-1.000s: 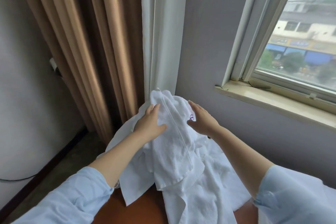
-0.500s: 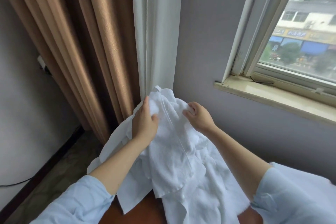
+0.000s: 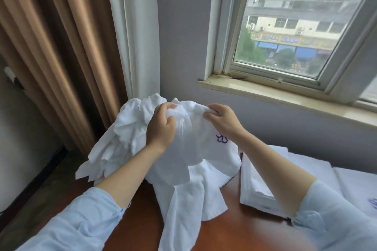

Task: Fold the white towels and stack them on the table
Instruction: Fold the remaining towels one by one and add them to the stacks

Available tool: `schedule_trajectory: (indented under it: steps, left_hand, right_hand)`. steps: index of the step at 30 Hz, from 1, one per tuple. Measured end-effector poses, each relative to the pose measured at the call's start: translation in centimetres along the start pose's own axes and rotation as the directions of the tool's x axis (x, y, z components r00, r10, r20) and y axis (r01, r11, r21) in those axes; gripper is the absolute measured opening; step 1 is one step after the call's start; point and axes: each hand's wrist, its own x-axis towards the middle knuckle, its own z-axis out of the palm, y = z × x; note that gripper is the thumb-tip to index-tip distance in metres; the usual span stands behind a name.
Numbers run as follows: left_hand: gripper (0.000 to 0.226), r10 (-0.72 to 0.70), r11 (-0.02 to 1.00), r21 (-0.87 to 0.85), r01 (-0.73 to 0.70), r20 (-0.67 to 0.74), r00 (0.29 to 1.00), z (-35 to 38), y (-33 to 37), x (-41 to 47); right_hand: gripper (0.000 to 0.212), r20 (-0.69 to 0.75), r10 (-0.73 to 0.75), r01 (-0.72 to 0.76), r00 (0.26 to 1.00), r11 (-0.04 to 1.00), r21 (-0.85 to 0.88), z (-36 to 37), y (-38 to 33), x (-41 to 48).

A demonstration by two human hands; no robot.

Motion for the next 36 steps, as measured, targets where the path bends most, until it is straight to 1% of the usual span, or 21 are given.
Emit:
schedule_trajectory:
  steps: [3,7,12,15,16,18,20,23,25,28,31,34,36]
  left_hand:
    - [0.039,0.048,0.999,-0.014,-0.047,0.06,0.997,1.5,2.7,-3.0]
    - [0.035,0.075,0.997,-0.032,-0.071,0.125,0.989,4.0,6.2,-6.5]
    - [0.037,0.129,0.991,0.019,-0.134,0.167,0.977,8.1,10.2,-9.6]
    - [0.036,0.177,0.982,0.029,-0.187,0.206,0.962,10.6,12.6,-11.5]
    - [0.036,0.202,0.976,0.036,-0.215,0.222,0.954,11.4,13.5,-12.1]
    - [0.035,0.249,0.962,0.049,-0.27,0.257,0.934,12.7,14.9,-13.6]
    - [0.035,0.269,0.955,0.042,-0.294,0.302,0.915,13.9,15.8,-15.1]
    - [0.037,0.217,0.969,0.014,-0.246,0.429,0.877,15.5,16.0,-17.9]
    - [0.039,0.159,0.974,0.055,-0.221,0.526,0.835,16.6,15.8,-20.2]
    - [0.039,0.077,0.968,0.138,-0.21,0.632,0.771,18.3,14.7,-24.3]
    - [0.038,-0.012,0.946,0.234,-0.223,0.715,0.699,19.9,13.1,-28.4]
    - [0.039,-0.096,0.896,0.333,-0.293,0.79,0.605,21.0,11.5,-31.9]
    - [0.041,-0.147,0.864,0.378,-0.334,0.822,0.55,21.4,10.5,-34.0]
  right_hand:
    - [0.012,0.02,0.053,-0.052,0.998,0.998,-0.033,-2.6,0.7,-3.1]
    - [0.029,0.022,0.105,-0.103,0.994,0.992,-0.075,-6.9,1.9,-7.1]
    - [0.031,-0.054,0.156,-0.16,0.986,0.983,-0.093,-13.4,3.8,-12.3]
    - [0.037,-0.107,0.168,-0.178,0.98,0.98,-0.089,-17.2,4.9,-15.3]
    - [0.034,-0.125,0.175,-0.187,0.977,0.978,-0.092,-18.4,5.3,-16.3]
    - [0.021,-0.159,0.193,-0.21,0.968,0.972,-0.102,-20.6,6.1,-18.4]
    - [0.019,-0.202,0.206,-0.236,0.957,0.962,-0.14,-22.4,7.0,-20.6]
    - [0.014,-0.239,0.247,-0.3,0.939,0.929,-0.218,-24.3,8.8,-24.0]
    - [0.015,-0.212,0.296,-0.342,0.931,0.911,-0.231,-24.8,10.5,-26.5]
    - [0.02,-0.118,0.376,-0.394,0.919,0.887,-0.241,-24.1,14.1,-30.6]
    - [0.029,-0.006,0.473,-0.456,0.881,0.848,-0.271,-22.4,17.9,-35.1]
    - [0.033,0.09,0.54,-0.507,0.837,0.826,-0.246,-20.6,21.0,-39.5]
    - [0.033,0.118,0.594,-0.561,0.795,0.796,-0.227,-19.6,22.6,-42.3]
